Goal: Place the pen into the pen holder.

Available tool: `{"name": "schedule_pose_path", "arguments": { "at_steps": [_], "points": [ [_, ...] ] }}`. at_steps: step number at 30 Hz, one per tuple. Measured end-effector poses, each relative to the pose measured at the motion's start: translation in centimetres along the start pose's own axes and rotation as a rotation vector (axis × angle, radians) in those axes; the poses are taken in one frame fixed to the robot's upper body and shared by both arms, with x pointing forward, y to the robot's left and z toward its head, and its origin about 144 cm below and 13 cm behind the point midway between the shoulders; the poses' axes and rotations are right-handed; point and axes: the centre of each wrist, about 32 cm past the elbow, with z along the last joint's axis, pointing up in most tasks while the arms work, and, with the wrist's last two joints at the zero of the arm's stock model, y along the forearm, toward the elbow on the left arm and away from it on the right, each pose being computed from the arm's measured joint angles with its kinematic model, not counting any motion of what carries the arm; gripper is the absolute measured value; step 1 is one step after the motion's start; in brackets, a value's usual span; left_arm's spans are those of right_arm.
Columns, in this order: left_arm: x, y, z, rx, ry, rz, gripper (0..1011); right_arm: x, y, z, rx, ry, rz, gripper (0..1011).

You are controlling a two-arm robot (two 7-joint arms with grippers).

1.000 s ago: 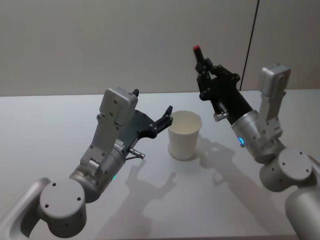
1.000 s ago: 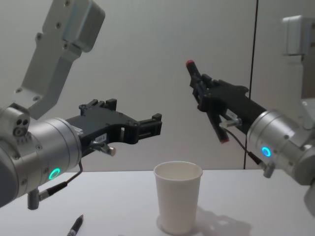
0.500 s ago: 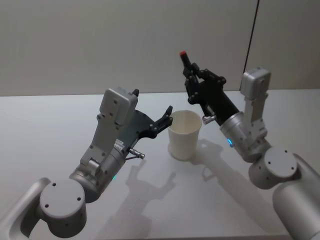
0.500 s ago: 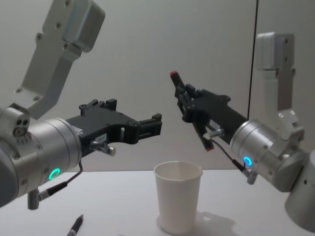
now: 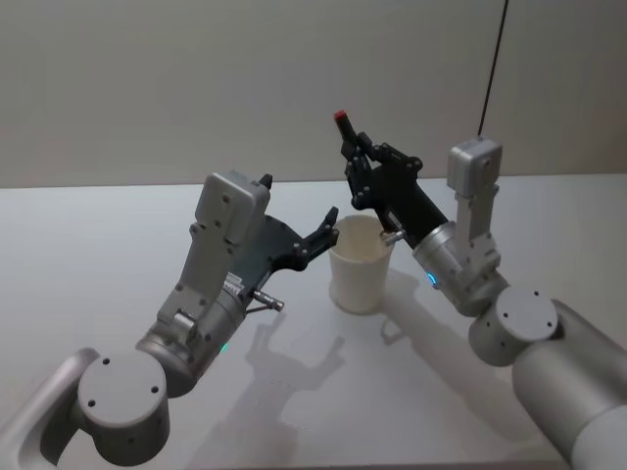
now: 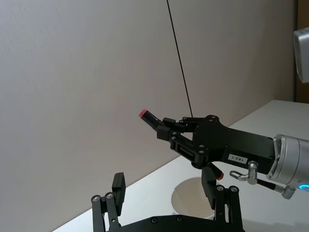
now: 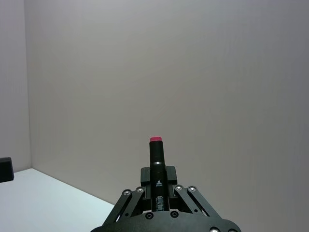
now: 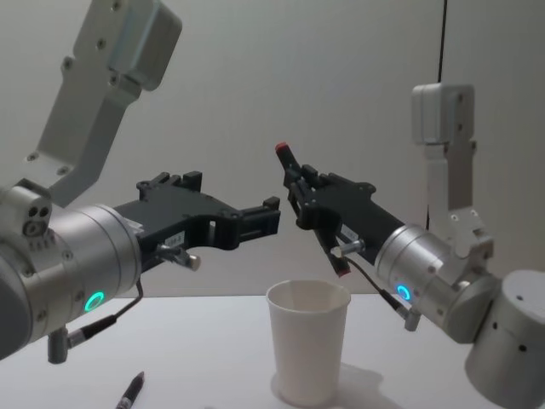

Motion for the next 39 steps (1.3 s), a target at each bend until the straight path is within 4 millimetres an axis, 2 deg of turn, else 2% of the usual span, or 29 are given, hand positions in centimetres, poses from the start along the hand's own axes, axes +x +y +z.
{"name": "schedule_pose_path", "arguments": {
  "at_steps": [27,39],
  "points": [
    [0.0,0.0,0.0,0.000,0.000,0.000,1004,-0.3,0.6,-1.3,-0.046,0.001,0.015,187],
    [0.0,0.0,0.0,0.000,0.000,0.000,1004,-0.4,0.5,-1.4,-0.057,-0.004,0.012,555]
  ]
}}
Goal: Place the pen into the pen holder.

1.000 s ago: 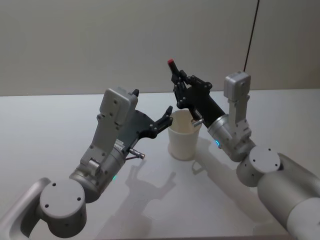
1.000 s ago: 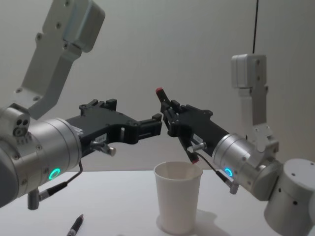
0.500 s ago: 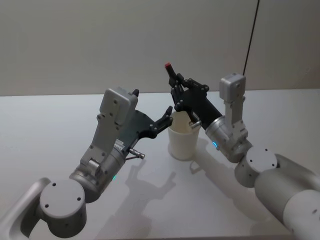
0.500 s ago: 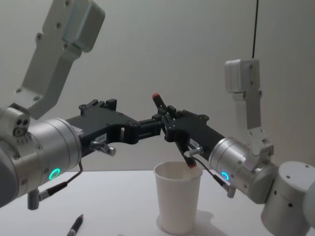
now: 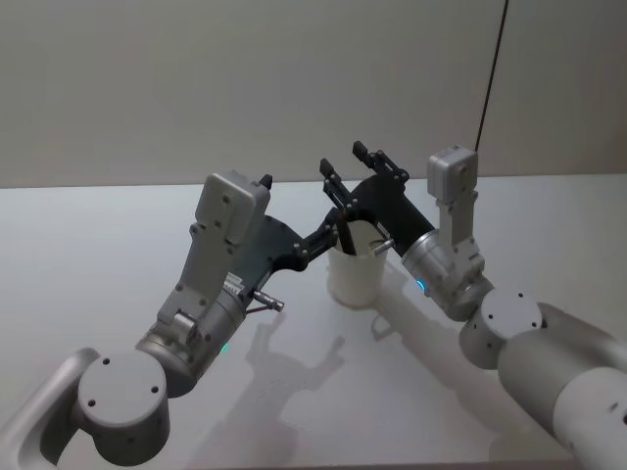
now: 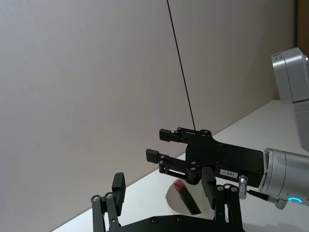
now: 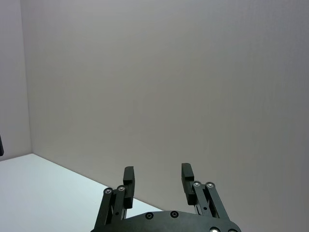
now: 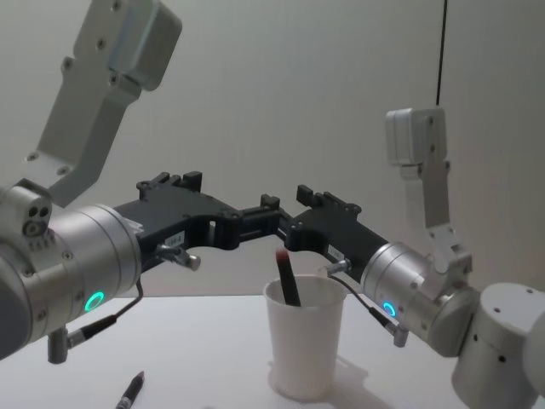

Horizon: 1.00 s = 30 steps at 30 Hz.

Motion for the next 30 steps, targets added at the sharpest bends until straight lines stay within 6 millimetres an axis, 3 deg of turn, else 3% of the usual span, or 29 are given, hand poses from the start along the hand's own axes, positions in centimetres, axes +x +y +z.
{"name": "schedule_pose_path", "arguments": {
  "at_steps": [15,30],
  "points": [
    [0.0,0.0,0.0,0.000,0.000,0.000,1004,-0.1,0.1,0.0,0.014,0.010,-0.012,994],
    [0.0,0.0,0.0,0.000,0.000,0.000,1004,0.2,0.9,1.1,0.060,0.038,-0.065,1001]
  ]
}}
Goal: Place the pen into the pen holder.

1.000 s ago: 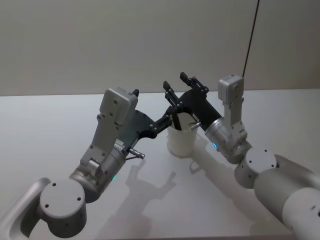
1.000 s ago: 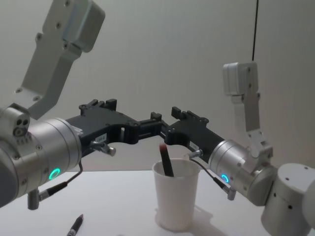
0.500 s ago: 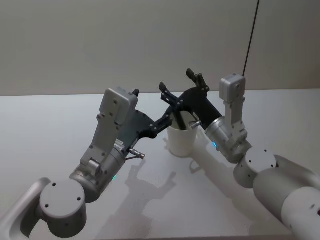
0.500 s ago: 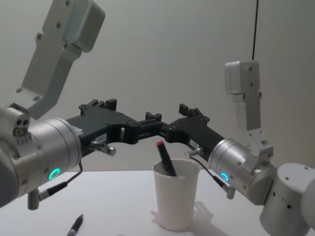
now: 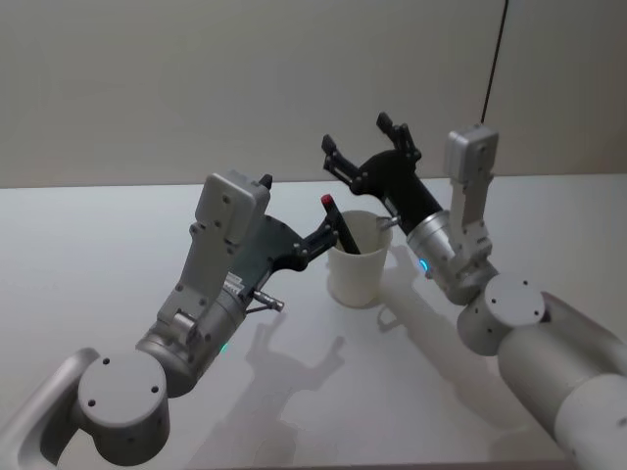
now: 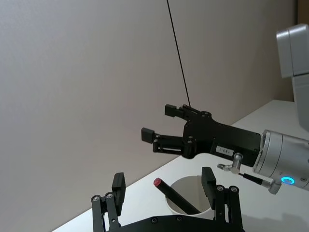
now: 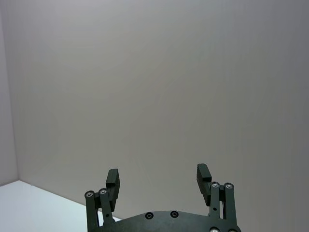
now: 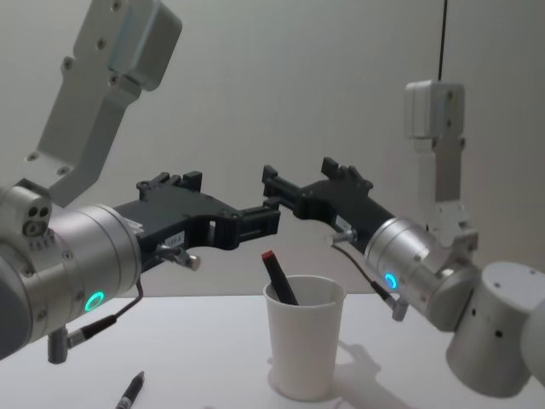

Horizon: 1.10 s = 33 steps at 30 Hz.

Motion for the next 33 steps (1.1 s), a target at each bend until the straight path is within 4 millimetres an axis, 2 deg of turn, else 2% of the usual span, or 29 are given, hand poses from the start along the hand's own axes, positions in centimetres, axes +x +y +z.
{"name": "schedule_pose_path", "arguments": {
  "at_steps": [12,20,28,33],
  "points": [
    [0.0,0.0,0.0,0.000,0.000,0.000,1004,-0.1,0.2,2.7,-0.013,0.022,-0.057,1001],
    [0.0,0.0,0.0,0.000,0.000,0.000,1004,-0.2,-0.4,4.6,-0.048,0.046,-0.122,1001],
    [0.0,0.0,0.0,0.000,0.000,0.000,1004,-0.3,-2.0,6.0,-0.071,0.069,-0.195,1001],
    [0.0,0.0,0.0,0.000,0.000,0.000,1004,-0.4,-3.7,6.9,-0.086,0.087,-0.253,1001]
  ]
}}
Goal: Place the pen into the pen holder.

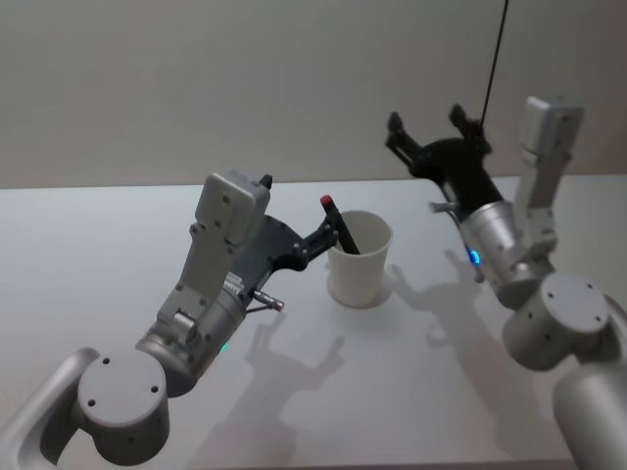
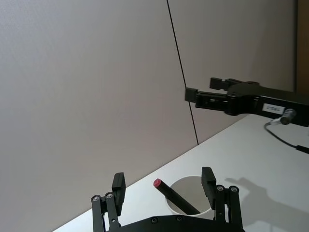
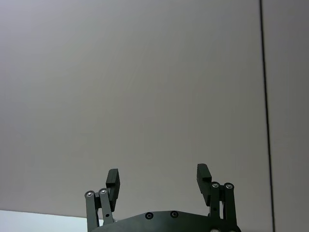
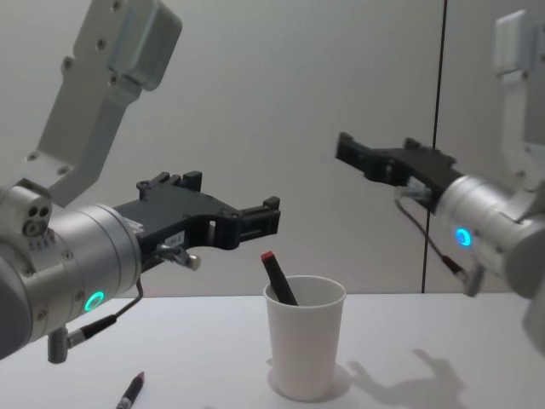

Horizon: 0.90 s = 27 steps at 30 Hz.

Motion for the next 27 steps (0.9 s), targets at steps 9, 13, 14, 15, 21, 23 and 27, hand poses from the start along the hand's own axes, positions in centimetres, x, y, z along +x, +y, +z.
{"name": "schedule_pose_path", "arguments": {
  "at_steps": [9,13,14,15,21,23,27],
  "points": [
    [0.0,0.0,0.0,0.000,0.000,0.000,1004,0.8,-2.8,0.8,-0.022,0.019,-0.068,1001],
    [0.0,0.0,0.0,0.000,0.000,0.000,1004,1.3,-4.1,1.2,-0.031,0.025,-0.093,1001],
    [0.0,0.0,0.0,0.000,0.000,0.000,1004,1.5,-4.6,1.3,-0.033,0.027,-0.102,1001],
    [0.0,0.0,0.0,0.000,0.000,0.000,1004,1.5,-4.8,1.4,-0.034,0.027,-0.105,1001],
    [0.0,0.0,0.0,0.000,0.000,0.000,1004,2.2,-6.4,1.9,-0.045,0.031,-0.134,1001],
    [0.0,0.0,0.0,0.000,0.000,0.000,1004,2.4,-6.9,2.1,-0.047,0.032,-0.144,1002],
    [0.0,0.0,0.0,0.000,0.000,0.000,1004,2.7,-7.5,2.4,-0.053,0.032,-0.156,1001]
  ]
}}
